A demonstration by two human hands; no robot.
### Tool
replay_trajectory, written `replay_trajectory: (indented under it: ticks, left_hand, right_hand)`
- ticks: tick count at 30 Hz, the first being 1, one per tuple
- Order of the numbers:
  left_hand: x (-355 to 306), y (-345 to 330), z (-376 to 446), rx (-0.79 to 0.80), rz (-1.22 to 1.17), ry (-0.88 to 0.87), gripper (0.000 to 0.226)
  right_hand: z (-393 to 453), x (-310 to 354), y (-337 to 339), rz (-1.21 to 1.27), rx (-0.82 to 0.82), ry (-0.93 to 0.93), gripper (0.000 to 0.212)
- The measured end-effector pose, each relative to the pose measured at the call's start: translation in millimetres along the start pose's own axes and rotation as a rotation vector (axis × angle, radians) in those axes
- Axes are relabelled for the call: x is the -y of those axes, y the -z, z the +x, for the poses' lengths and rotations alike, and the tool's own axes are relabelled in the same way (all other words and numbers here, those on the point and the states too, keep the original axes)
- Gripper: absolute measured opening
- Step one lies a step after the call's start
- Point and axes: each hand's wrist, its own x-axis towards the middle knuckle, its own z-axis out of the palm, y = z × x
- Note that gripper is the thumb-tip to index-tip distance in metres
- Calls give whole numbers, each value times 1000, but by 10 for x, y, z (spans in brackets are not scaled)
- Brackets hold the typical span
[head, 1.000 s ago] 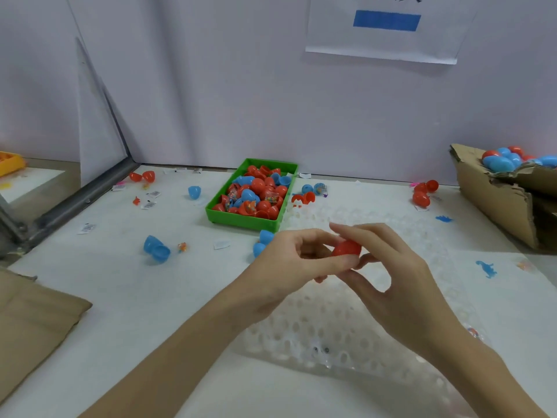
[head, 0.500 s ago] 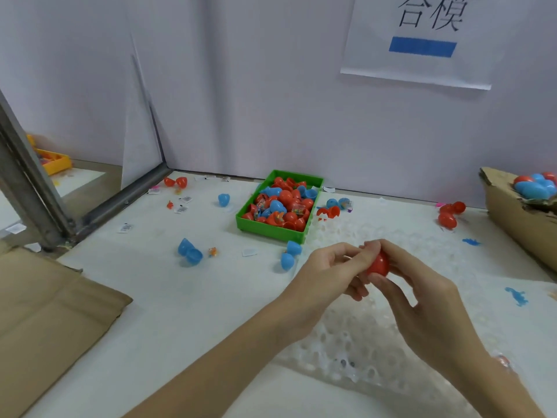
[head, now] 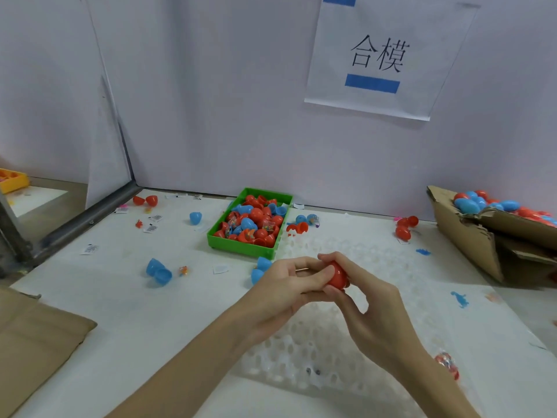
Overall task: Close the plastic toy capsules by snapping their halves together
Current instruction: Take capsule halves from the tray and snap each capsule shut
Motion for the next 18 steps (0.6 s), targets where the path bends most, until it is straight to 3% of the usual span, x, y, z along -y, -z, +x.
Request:
replay_trajectory:
  ticks: [6, 14, 18]
  left_hand:
    - [2, -49, -2, -22, 27, -29, 30]
    - [25, -32, -4, -69, 280, -76, 26]
    - [-1, -26, -7, 16, 309, -42, 37]
  right_hand:
    - [6, -6, 25, -19, -11, 45, 35]
    - [1, 17, 13, -63, 35, -20, 69]
    - [-8, 36, 34, -40, -17, -56, 54]
